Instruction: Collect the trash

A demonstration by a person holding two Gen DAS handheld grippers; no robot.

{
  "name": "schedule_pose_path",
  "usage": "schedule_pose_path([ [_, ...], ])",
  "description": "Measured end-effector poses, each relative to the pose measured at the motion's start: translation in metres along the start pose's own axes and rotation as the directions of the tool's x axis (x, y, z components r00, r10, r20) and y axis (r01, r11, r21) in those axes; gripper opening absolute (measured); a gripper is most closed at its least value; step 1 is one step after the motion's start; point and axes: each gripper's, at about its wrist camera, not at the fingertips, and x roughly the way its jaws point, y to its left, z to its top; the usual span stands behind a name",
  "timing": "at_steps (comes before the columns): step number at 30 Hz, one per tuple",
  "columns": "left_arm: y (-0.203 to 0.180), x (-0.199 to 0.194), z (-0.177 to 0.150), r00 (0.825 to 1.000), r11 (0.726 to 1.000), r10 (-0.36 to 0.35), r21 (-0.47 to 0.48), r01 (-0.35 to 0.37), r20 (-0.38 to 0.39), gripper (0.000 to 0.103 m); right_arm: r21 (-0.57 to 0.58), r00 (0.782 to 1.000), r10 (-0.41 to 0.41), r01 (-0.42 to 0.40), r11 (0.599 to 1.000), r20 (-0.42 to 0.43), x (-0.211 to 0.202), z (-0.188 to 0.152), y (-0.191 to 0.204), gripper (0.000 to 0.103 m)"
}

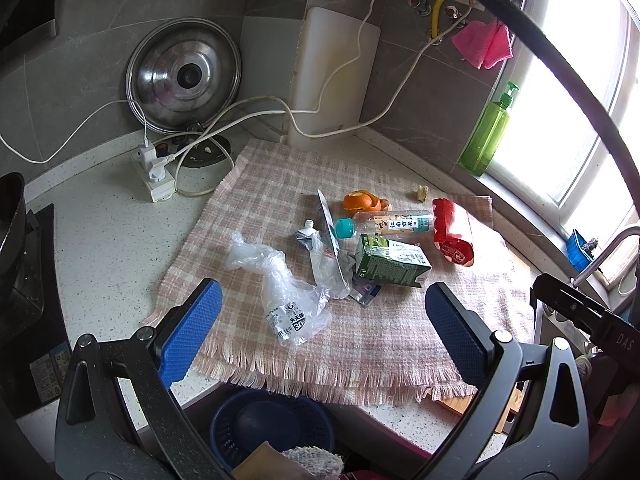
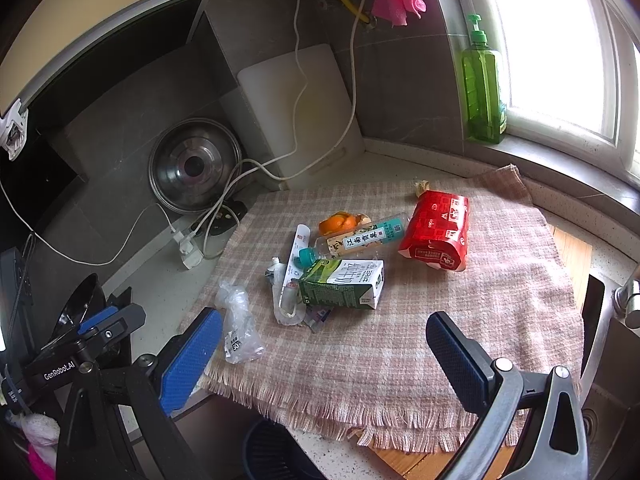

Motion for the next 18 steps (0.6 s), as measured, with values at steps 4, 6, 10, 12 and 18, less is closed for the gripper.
schedule_pose_path([
  [4,0.002,0.003,-0.001,1.000,1.000,0.011,-0.009,-0.011,-0.007,0.103,0.004,1.000,0.001,-0.001,1.000,-0.008,0.005,0.000,-0.001,0.103],
  [6,0.007,0.006,-0.001,1.000,1.000,0.013,-0.022,-0.014,-0.012,0.103,0.004,1.000,-0.001,0.001,1.000,-0.016,0.009,0.001,-0.004,0.103],
  [10,0.020,0.013,-0.002,0.999,0.999,0.011,-0.050,-0.013,-0.030,0.103,-0.007,1.000,0.024,-0.024,1.000,-0.014,0.016,0.004,-0.009,0.103],
  [12,0.033,0.020,0.000,0.999,0.998,0.002,-0.069,-0.006,-0.046,0.103,-0.002,0.998,0.068,-0.068,0.998,0.002,0.020,0.003,-0.012,0.103],
  [18,0.055,0.045,-0.003,0.993,0.990,-0.030,-0.137,0.015,-0.111,0.102,0.011,0.991,0.095,-0.095,0.995,-0.092,0.057,0.011,-0.025,0.102],
])
